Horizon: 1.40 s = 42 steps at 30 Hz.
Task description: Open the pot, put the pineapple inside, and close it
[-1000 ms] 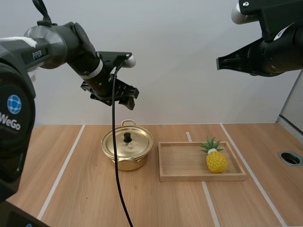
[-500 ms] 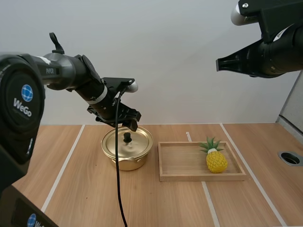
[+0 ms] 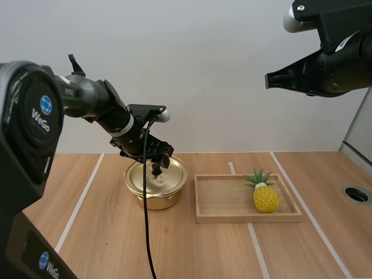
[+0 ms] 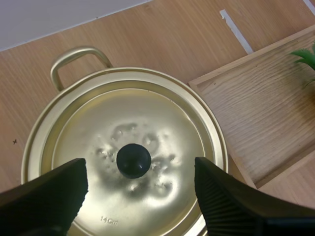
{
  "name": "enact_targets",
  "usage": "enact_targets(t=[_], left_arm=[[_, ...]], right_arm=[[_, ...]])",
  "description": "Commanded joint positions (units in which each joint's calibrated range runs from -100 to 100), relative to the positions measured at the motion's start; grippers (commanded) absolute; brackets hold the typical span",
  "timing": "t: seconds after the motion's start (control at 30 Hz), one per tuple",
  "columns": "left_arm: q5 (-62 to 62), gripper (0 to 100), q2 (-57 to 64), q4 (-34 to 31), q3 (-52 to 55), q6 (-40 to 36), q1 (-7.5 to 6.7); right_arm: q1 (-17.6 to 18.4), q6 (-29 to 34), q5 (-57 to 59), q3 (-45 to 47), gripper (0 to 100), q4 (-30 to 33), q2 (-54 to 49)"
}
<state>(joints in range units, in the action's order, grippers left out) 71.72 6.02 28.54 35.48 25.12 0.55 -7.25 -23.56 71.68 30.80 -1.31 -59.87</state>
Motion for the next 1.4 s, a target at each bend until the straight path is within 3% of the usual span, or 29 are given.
enact_targets(t=[0.0, 1.2, 1.23, 1.33, 1.37], left_arm=[[-0.9, 100, -0.7, 1.5, 0.2, 0.4, -0.17], [-7.6, 100, -6.1, 3.1, 0.2, 4.8, -0.17], [-7.4, 90, -6.1, 3.1, 0.2, 4.8, -0.17], [-7.2, 26, -6.1, 3.1, 0.2, 4.0, -0.17], [-7.2, 0, -6.1, 3.1, 0.2, 3.7, -0.17]], right_arm=[[-0.3, -0.3, -0.4, -0.5, 0, -0.5, -0.1], [-0.3, -0.3, 1.5, -0.5, 0, -0.5, -0.1], [-0.3, -0.3, 1.6, -0.5, 0, -0.5, -0.1], [-0.3, -0.3, 1.6, -0.5, 0, -0.5, -0.1], [-0.3, -0.3, 1.6, -0.5, 0, -0.5, -0.1]])
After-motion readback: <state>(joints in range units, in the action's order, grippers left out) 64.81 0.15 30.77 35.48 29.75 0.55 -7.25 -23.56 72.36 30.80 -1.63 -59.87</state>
